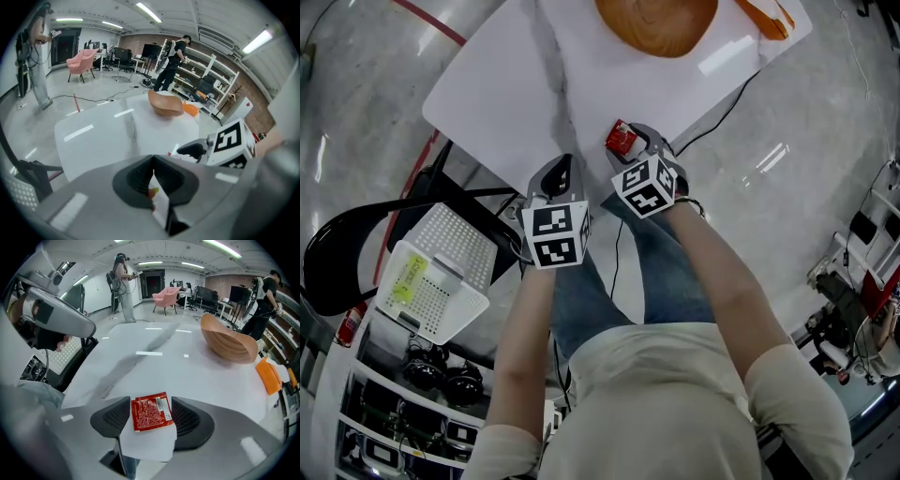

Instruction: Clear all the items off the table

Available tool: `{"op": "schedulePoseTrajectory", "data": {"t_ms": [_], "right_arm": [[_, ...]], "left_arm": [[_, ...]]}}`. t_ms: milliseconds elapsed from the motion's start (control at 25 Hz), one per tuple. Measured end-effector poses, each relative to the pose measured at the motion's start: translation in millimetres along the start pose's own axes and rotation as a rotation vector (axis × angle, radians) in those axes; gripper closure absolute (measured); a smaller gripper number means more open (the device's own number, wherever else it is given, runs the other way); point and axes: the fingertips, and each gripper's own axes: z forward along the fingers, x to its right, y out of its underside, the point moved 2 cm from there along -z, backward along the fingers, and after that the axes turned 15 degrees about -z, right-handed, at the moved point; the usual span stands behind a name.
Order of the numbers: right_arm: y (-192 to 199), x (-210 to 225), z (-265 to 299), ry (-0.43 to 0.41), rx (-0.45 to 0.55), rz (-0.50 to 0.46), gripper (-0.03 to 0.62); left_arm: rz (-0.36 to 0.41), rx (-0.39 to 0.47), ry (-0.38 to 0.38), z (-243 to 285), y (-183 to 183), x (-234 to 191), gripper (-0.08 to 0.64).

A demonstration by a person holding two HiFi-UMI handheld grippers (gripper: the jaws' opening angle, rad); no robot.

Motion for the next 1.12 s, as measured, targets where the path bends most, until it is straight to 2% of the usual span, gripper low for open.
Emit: {"op": "schedulePoseTrajectory", "data": {"t_ms": [320,720,1120], "right_arm": [[10,-1,16,-0.031,-0.049,-0.024,0.296],[13,-2,20,-0.046,-0.045,-0.026,0.295],[11,-3,18,-0.048,-0.062,-0.044,0.328]], "left_arm": [[-0.027,-0.006,-0.015,2,5,-9,0.551],[-0.030,-0.013,-0.008,3,14,-5,0.551],[-0.028,-0.006,-0.002,-3,16,-1,0.551]]}}
